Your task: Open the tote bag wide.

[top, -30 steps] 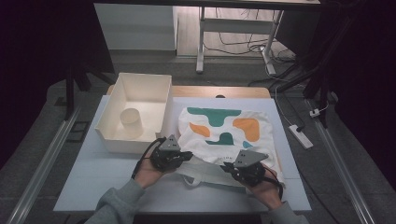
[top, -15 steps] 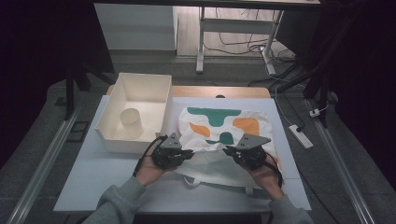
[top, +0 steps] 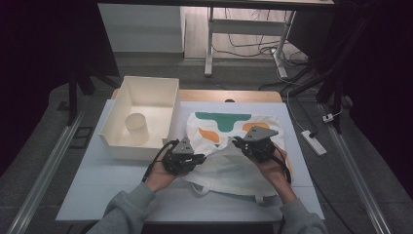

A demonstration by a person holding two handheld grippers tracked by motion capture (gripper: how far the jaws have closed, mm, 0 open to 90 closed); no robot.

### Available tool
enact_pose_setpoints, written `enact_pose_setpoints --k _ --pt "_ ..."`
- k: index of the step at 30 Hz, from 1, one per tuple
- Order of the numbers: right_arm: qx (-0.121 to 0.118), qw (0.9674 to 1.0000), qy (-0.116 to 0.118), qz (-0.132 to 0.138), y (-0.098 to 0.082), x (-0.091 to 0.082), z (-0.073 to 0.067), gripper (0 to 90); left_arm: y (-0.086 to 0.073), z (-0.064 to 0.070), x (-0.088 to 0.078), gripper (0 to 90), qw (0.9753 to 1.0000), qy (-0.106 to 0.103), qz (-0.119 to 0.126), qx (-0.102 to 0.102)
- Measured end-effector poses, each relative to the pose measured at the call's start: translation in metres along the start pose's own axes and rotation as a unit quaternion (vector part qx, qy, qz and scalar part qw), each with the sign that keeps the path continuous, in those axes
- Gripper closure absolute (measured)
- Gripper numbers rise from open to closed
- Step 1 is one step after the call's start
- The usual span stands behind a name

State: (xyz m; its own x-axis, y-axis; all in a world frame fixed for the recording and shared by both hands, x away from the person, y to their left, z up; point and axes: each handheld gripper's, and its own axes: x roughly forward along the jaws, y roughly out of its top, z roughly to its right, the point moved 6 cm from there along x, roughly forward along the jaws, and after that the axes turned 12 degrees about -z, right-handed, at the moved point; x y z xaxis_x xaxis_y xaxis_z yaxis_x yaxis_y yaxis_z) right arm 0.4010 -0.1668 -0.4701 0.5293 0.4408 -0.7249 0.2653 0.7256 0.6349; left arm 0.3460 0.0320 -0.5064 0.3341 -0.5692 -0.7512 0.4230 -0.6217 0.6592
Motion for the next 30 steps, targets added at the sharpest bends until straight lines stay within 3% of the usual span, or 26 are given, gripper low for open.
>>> enact_pose_setpoints --k 10,19,26,30 --pt "0.008 0.9999 0.011 -0.003 0.005 0.013 0.018 85.6 0.010 -0.004 0.002 82.9 0.9999 0.006 -0.002 -0.014" --pt "0.034 0.9994 -0.001 -0.002 0.007 0.028 0.037 85.6 0.026 -0.013 0.009 81.7 0.9995 0.007 0.003 -0.030" --pt "0.063 0.9978 0.003 -0.022 -0.003 0.053 0.048 85.6 0.030 -0.023 0.020 80.4 0.9994 0.011 -0.003 -0.033" --pt "0.066 0.9971 0.005 -0.038 -0.007 0.062 0.049 85.6 0.030 -0.025 0.024 79.3 0.9993 0.009 -0.005 -0.036"
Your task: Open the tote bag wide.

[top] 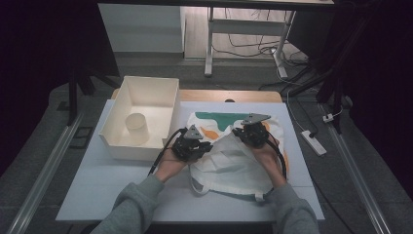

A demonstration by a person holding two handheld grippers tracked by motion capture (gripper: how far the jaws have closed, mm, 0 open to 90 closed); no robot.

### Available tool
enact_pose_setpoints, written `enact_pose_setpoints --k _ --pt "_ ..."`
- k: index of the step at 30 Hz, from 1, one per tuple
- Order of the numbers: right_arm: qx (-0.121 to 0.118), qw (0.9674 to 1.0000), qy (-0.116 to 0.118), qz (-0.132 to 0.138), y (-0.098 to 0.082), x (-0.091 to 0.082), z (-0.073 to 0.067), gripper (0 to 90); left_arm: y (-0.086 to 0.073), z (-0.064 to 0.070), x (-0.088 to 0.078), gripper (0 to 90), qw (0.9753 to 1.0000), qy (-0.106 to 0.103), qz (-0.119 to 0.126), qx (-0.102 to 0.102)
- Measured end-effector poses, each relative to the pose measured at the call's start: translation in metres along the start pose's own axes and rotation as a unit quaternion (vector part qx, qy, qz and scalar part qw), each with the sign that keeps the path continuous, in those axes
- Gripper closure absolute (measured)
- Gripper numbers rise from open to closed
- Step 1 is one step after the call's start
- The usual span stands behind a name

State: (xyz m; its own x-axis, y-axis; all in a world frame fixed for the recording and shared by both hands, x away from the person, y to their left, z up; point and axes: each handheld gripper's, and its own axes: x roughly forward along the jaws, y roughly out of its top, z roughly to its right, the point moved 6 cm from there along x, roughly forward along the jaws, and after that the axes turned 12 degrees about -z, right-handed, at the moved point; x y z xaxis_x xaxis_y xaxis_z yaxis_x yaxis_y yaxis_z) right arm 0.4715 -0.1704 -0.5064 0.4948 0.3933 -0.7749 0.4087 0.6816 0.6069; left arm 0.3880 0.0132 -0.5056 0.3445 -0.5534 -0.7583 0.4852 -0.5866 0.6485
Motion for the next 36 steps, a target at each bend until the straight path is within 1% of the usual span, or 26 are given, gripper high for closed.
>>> enact_pose_setpoints --k 2,3,4,5,7,8,9,10,12,13,14,15,16,17,19,20,21,22,25,26,27,28,29,32,34,36 --pt "-0.004 0.9998 -0.002 -0.017 -0.003 0.009 0.000 85.6 0.000 0.000 0.001 78.1 1.0000 -0.002 0.001 0.000" --pt "-0.003 0.9998 -0.002 -0.021 -0.005 0.011 -0.001 85.6 0.000 0.000 0.000 76.7 1.0000 0.000 0.000 0.005" --pt "-0.003 0.9997 -0.001 -0.023 -0.006 0.014 -0.001 85.5 0.000 0.000 0.000 75.5 1.0000 0.000 0.000 0.005" --pt "-0.004 0.9997 0.002 -0.026 -0.007 0.015 -0.002 85.3 0.000 0.000 -0.001 73.2 1.0000 0.004 0.001 0.005" --pt "-0.004 0.9998 0.004 -0.021 -0.008 0.013 -0.002 84.3 0.000 0.000 -0.002 64.1 1.0000 0.009 0.001 0.005" --pt "-0.003 0.9998 0.004 -0.017 -0.007 0.011 -0.002 82.2 0.000 0.000 -0.003 59.5 0.9999 0.015 0.001 0.004" --pt "-0.002 0.9999 0.005 -0.012 -0.007 0.009 -0.002 76.7 -0.001 0.000 -0.007 55.8 0.9997 0.025 0.003 0.006" --pt "0.000 0.9999 0.011 -0.006 -0.006 0.005 -0.003 70.9 0.000 0.001 -0.010 52.2 0.9995 0.029 0.006 0.005" --pt "0.002 0.9995 0.031 0.009 -0.003 -0.005 -0.007 64.8 0.000 0.002 -0.014 46.6 0.9994 0.034 0.011 0.006" --pt "0.003 0.9992 0.037 0.017 -0.002 -0.011 -0.010 62.1 0.001 0.003 -0.021 44.8 0.9990 0.040 0.019 0.008" --pt "0.005 0.9987 0.044 0.026 -0.002 -0.017 -0.012 58.8 0.001 0.003 -0.021 43.6 0.9990 0.040 0.019 0.008" --pt "0.010 0.9979 0.053 0.035 -0.001 -0.023 -0.015 55.5 0.002 0.005 -0.027 42.8 0.9987 0.043 0.027 0.010" --pt "0.013 0.9974 0.056 0.045 -0.002 -0.030 -0.018 52.9 0.002 0.005 -0.027 42.4 0.9987 0.043 0.027 0.010" --pt "0.014 0.9968 0.056 0.056 -0.002 -0.037 -0.021 50.3 0.003 0.006 -0.031 41.9 0.9986 0.042 0.030 0.010" --pt "0.016 0.9962 0.050 0.070 -0.002 -0.049 -0.025 46.2 0.004 0.006 -0.032 41.3 0.9985 0.043 0.032 0.010" --pt "0.016 0.9962 0.050 0.070 -0.002 -0.049 -0.025 46.2 0.004 0.006 -0.032 40.9 0.9985 0.043 0.032 0.010" --pt "0.021 0.9956 0.045 0.079 -0.003 -0.059 -0.028 44.3 0.004 0.007 -0.031 40.8 0.9985 0.043 0.030 0.011" --pt "0.021 0.9952 0.045 0.084 -0.004 -0.064 -0.031 43.8 0.004 0.007 -0.030 40.7 0.9986 0.044 0.028 0.013" --pt "0.015 0.9949 0.048 0.087 -0.010 -0.076 -0.041 43.5 0.007 0.008 -0.029 40.5 0.9987 0.041 0.026 0.015" --pt "0.015 0.9949 0.048 0.087 -0.010 -0.076 -0.041 43.5 0.007 0.008 -0.029 40.3 0.9987 0.041 0.026 0.015" --pt "0.008 0.9951 0.054 0.082 -0.015 -0.078 -0.048 44.2 0.011 0.009 -0.028 40.3 0.9989 0.033 0.028 0.015" --pt "0.006 0.9954 0.053 0.080 -0.017 -0.078 -0.051 44.6 0.011 0.009 -0.028 40.3 0.9989 0.033 0.028 0.015" --pt "0.005 0.9955 0.054 0.078 -0.019 -0.077 -0.053 44.8 0.014 0.010 -0.027 40.3 0.9990 0.031 0.027 0.020" --pt "0.009 0.9948 0.075 0.069 -0.026 -0.073 -0.063 45.0 0.018 0.010 -0.025 40.2 0.9989 0.029 0.026 0.025" --pt "0.006 0.9945 0.086 0.060 -0.031 -0.071 -0.072 44.9 0.019 0.009 -0.024 40.2 0.9989 0.029 0.025 0.026" --pt "-0.001 0.9944 0.093 0.050 -0.035 -0.068 -0.080 44.9 0.024 0.006 -0.020 40.2 0.9990 0.026 0.023 0.027"
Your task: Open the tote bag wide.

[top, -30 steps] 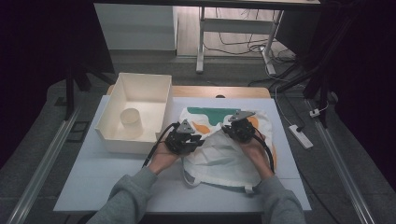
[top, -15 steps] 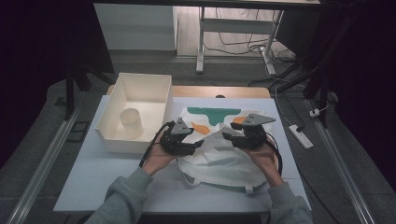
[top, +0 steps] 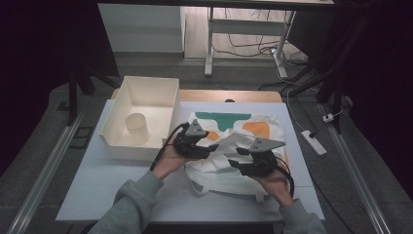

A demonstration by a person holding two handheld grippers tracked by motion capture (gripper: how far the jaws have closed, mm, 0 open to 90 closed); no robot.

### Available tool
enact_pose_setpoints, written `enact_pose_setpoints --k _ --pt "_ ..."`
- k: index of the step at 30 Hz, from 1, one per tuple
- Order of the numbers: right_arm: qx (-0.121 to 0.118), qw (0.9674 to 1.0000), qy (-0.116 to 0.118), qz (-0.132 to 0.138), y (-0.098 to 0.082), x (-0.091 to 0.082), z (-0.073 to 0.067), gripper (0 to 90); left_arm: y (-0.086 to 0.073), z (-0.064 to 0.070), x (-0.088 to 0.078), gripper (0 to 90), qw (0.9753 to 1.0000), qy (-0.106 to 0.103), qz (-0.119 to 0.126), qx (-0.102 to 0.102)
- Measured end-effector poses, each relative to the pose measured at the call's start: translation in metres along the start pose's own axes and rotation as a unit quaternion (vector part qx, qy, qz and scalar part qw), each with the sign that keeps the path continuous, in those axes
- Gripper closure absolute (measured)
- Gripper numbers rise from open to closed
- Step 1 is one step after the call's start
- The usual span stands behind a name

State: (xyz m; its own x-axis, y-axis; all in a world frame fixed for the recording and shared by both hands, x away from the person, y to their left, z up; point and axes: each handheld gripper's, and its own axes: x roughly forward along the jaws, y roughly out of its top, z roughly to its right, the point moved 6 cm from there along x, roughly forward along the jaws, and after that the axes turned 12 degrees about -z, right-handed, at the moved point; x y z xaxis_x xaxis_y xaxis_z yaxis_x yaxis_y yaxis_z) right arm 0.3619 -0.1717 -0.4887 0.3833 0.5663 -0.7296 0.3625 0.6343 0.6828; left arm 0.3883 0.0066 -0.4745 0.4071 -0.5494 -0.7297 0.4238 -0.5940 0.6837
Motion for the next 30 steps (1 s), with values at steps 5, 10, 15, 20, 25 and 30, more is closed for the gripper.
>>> enact_pose_setpoints --k 5,10,15,20,25,30 --pt "-0.008 0.9997 0.012 -0.020 -0.010 0.006 -0.018 44.8 0.008 -0.004 0.014 40.2 0.9999 -0.010 -0.011 0.004" --pt "-0.006 0.9994 0.018 -0.028 -0.023 0.008 -0.028 44.3 0.014 -0.005 0.027 40.5 0.9996 -0.020 -0.019 0.006" --pt "-0.001 0.9992 0.023 -0.033 -0.031 0.010 -0.033 43.7 0.011 -0.009 0.041 47.0 0.9990 -0.022 -0.040 0.005" --pt "-0.022 0.9980 0.039 -0.045 -0.028 0.015 -0.048 43.5 0.007 -0.014 0.045 73.2 0.9984 -0.033 -0.045 -0.008" --pt "-0.051 0.9942 0.050 -0.080 -0.031 0.025 -0.066 42.0 0.005 -0.017 0.046 81.1 0.9984 -0.031 -0.045 -0.013" --pt "-0.061 0.9899 0.058 -0.114 -0.038 0.035 -0.070 40.9 0.003 -0.018 0.046 81.3 0.9985 -0.033 -0.040 -0.017"
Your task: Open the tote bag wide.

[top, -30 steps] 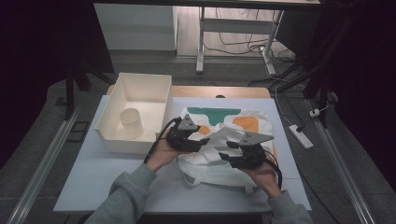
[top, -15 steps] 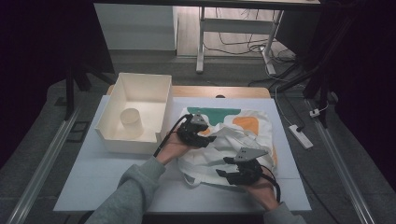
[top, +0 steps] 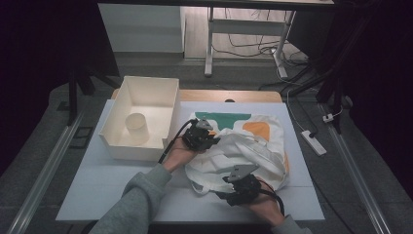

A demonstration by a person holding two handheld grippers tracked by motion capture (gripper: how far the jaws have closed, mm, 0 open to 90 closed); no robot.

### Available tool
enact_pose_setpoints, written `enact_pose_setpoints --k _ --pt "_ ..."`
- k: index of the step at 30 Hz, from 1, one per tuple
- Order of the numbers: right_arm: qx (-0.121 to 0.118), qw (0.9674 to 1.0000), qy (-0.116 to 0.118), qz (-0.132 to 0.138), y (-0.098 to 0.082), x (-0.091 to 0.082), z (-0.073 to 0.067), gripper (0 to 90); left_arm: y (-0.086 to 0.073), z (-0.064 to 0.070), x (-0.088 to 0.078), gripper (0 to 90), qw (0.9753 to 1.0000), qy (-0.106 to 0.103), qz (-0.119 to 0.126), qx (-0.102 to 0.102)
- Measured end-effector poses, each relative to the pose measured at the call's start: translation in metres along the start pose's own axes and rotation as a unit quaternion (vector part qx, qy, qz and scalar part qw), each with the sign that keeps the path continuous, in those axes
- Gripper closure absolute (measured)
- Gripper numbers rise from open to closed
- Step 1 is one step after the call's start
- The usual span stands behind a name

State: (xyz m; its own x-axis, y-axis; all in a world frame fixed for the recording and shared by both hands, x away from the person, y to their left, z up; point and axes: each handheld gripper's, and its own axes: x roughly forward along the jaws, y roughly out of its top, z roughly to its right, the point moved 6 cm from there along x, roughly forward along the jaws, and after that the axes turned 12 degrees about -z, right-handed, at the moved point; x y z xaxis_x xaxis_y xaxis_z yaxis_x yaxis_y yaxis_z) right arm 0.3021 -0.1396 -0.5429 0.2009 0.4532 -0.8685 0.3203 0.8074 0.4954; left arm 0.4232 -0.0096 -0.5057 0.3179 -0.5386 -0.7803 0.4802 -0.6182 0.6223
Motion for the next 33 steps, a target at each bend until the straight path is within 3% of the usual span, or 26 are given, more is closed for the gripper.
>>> enact_pose_setpoints --k 1,5,15,21,24,28,29,33 --pt "-0.014 0.9998 -0.003 -0.016 -0.001 0.004 -0.002 40.8 -0.001 0.000 0.001 81.3 1.0000 -0.001 0.001 -0.003" --pt "-0.033 0.9989 -0.012 -0.030 0.000 0.011 -0.005 40.2 -0.001 -0.001 0.001 81.3 1.0000 -0.001 0.002 -0.007" --pt "-0.072 0.9927 -0.069 -0.067 -0.004 0.020 -0.002 41.1 -0.003 -0.003 0.003 81.1 0.9999 -0.006 0.001 -0.012" --pt "-0.073 0.9902 -0.096 -0.069 -0.007 0.017 0.005 43.7 -0.004 -0.003 0.003 81.0 0.9999 -0.009 -0.001 -0.012" --pt "-0.071 0.9905 -0.096 -0.069 -0.008 0.016 0.007 43.6 -0.004 -0.004 0.003 80.9 0.9999 -0.010 -0.001 -0.012" --pt "-0.083 0.9884 -0.107 -0.070 -0.007 0.016 0.006 44.9 -0.004 -0.004 0.004 80.8 0.9999 -0.011 -0.002 -0.013" --pt "-0.088 0.9864 -0.119 -0.071 -0.007 0.015 0.007 48.0 -0.004 -0.003 0.004 80.8 0.9998 -0.011 -0.002 -0.013" --pt "-0.085 0.9864 -0.128 -0.059 -0.006 0.010 0.009 52.2 -0.004 -0.003 0.005 80.7 0.9999 -0.011 -0.004 -0.012"
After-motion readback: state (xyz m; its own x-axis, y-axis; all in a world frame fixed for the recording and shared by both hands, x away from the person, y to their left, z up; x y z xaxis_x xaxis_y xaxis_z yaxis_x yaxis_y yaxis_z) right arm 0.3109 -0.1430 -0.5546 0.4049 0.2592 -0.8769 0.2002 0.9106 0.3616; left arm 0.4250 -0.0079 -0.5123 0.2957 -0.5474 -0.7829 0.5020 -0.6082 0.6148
